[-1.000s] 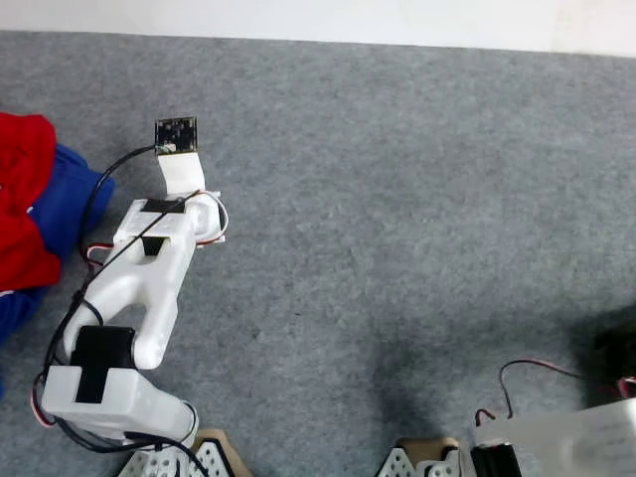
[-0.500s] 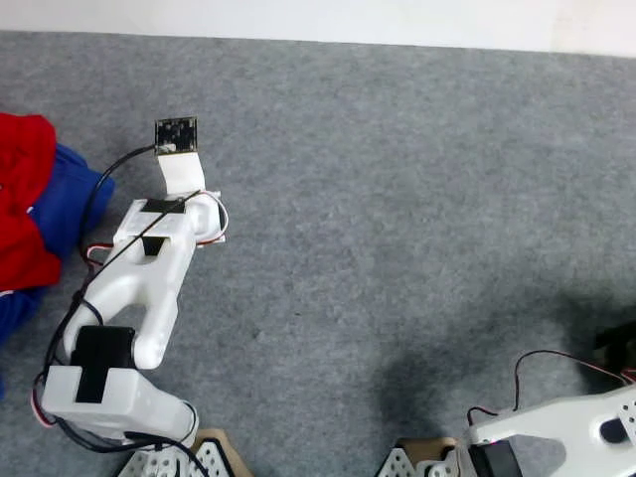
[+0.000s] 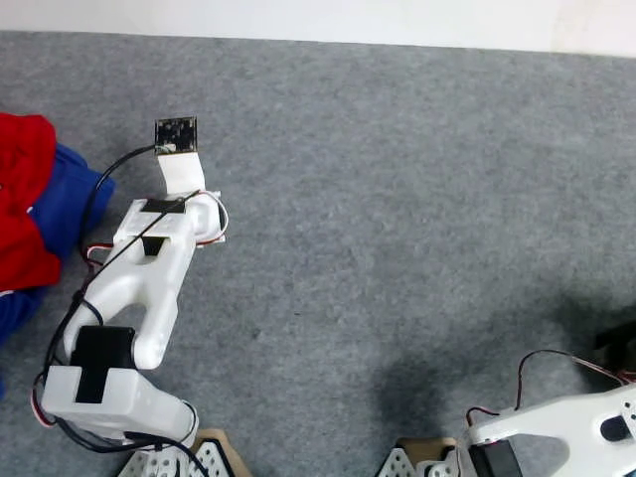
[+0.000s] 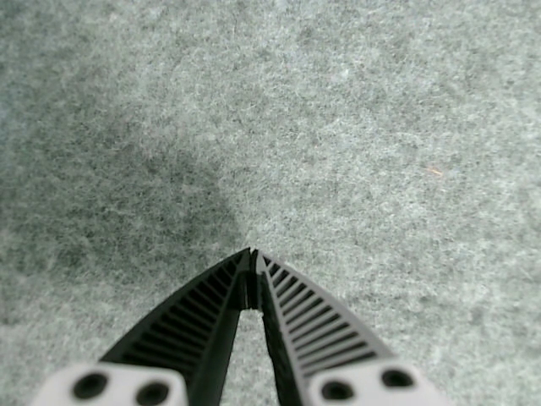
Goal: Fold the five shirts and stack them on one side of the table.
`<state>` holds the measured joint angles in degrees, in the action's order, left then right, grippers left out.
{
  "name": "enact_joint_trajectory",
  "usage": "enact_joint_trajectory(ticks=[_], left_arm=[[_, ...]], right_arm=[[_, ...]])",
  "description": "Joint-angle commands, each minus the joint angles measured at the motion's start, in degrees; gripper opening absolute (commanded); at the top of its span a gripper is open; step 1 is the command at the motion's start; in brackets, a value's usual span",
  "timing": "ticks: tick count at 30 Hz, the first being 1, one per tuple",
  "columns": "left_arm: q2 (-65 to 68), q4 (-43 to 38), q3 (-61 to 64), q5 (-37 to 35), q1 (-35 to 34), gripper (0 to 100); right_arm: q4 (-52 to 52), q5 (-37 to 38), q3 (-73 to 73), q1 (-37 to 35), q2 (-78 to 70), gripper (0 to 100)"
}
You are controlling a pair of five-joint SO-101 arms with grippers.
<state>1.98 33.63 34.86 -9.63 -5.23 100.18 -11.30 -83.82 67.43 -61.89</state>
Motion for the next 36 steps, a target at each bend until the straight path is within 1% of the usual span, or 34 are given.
enact_joint_trajectory(ticks=[1, 3, 4, 8, 21, 30, 36], left_arm=[[-0.40, -0.88, -0.48, 0.44, -0.04, 1], [-0.40, -0.88, -0.48, 0.44, -0.04, 1], [-0.40, -0.88, -0.48, 0.44, -0.04, 1], [-0.40, -0.88, -0.48, 0.44, -0.04, 1], [-0.40, -0.88, -0.48, 0.44, -0.04, 1], [-0.40, -0.88, -0.48, 0.44, -0.04, 1], [-0.40, -0.88, -0.48, 0.44, -0.04, 1]], right_arm=[[0.66, 0.88, -2.59, -1.27, -0.84, 20.5], [0.66, 1.41, -2.77, -1.45, -1.19, 18.9], [0.66, 2.55, -2.95, -1.45, -1.19, 16.1], [0.57, 5.89, -3.38, -1.54, -1.01, 0.8], [0.66, 6.15, -13.32, -1.01, -1.01, 0.8], [0.57, 6.15, -16.40, -6.64, -0.92, 0.8], [-1.89, 6.07, -15.96, -9.98, 1.98, 0.8]])
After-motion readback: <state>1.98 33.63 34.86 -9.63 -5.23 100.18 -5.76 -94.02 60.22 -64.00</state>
